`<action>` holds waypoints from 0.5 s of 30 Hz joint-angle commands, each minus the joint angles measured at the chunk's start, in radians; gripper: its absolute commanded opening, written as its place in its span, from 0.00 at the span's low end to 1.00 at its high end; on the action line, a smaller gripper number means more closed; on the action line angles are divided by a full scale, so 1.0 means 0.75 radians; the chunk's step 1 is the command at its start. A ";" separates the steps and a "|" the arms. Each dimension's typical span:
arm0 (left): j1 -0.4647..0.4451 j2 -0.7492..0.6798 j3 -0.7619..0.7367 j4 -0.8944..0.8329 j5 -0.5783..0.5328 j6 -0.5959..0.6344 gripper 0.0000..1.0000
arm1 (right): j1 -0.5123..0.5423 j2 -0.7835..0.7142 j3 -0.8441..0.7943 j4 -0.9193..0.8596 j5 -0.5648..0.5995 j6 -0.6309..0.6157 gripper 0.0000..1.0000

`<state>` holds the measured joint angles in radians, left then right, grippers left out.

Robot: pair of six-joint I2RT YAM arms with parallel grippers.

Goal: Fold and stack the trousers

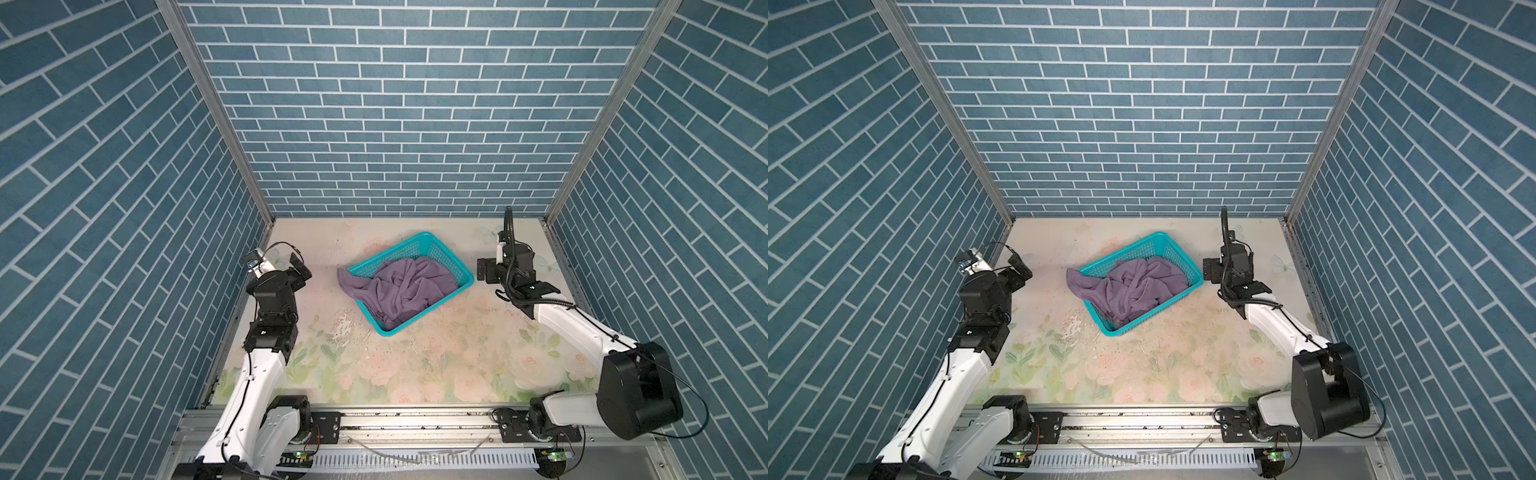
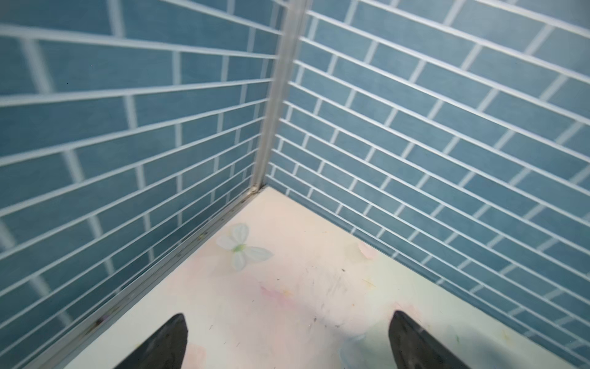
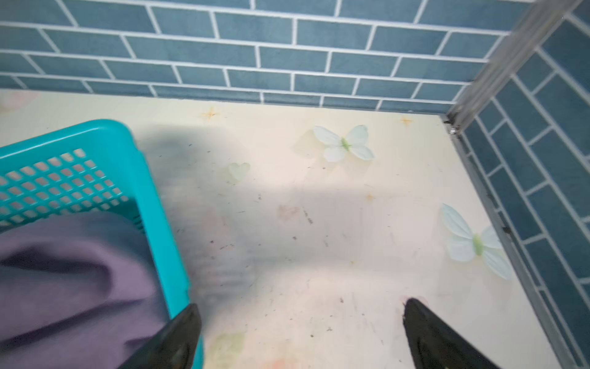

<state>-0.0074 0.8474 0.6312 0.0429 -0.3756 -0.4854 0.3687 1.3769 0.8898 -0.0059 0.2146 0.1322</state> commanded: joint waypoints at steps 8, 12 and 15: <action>0.003 0.038 0.221 -0.624 0.177 -0.148 0.87 | 0.042 0.272 0.323 -0.295 -0.505 0.080 0.66; -0.005 0.063 0.145 -0.531 0.500 -0.231 0.67 | 0.042 0.341 0.302 -0.246 -0.479 0.182 0.61; -0.061 0.097 0.094 -0.492 0.586 -0.301 0.61 | 0.042 0.359 0.295 -0.236 -0.411 0.226 0.61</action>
<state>-0.0216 0.9001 0.7372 -0.3229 -0.0830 -0.6476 0.4011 1.6398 1.0943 -0.1619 -0.1028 0.2359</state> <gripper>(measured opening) 0.621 0.614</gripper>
